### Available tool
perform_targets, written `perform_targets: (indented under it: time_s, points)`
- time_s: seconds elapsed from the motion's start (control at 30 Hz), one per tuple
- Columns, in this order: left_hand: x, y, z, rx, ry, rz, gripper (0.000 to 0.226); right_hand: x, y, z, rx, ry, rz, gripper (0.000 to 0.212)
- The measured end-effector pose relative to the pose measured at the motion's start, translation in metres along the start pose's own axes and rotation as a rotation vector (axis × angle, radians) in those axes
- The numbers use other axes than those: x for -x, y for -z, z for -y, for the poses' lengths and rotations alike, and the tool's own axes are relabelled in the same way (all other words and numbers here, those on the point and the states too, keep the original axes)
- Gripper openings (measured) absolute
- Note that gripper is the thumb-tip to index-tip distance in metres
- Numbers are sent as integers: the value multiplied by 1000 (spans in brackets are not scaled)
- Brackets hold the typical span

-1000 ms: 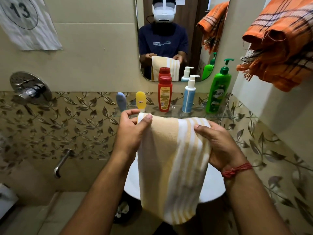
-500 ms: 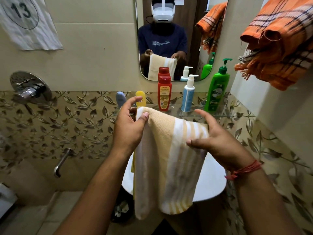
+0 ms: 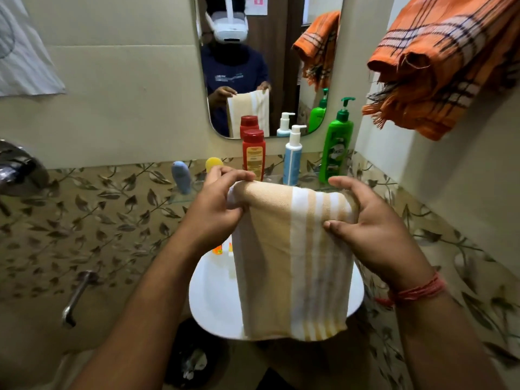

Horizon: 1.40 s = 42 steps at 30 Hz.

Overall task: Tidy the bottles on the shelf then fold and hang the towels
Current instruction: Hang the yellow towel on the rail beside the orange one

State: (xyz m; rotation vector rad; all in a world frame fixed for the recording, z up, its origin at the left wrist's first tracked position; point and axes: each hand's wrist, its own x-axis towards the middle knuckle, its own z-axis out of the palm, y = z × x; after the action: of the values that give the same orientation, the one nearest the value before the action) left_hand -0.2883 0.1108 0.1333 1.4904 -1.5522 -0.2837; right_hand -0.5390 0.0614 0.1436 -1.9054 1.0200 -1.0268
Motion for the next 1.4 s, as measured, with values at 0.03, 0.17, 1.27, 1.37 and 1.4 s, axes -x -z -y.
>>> perform_targets:
  time_s: [0.03,0.17,1.27,1.37,1.4]
  points:
    - [-6,0,0,-68,-50,-18,47,1,-1,3,174,33,-72,55]
    - [-41,-7,-3,-257,-255,-101,36,3,6,18,599,189,-315,20]
    - [-230,-175,-338,197,-966,-26,32,-2,309,193,2068,243,-536,26]
    - [-232,-167,-343,20,-842,203,46,-6,292,196,2270,275,-315,13]
    - [-233,-166,-346,-29,-810,286,50,-10,285,197,2275,201,-202,15]
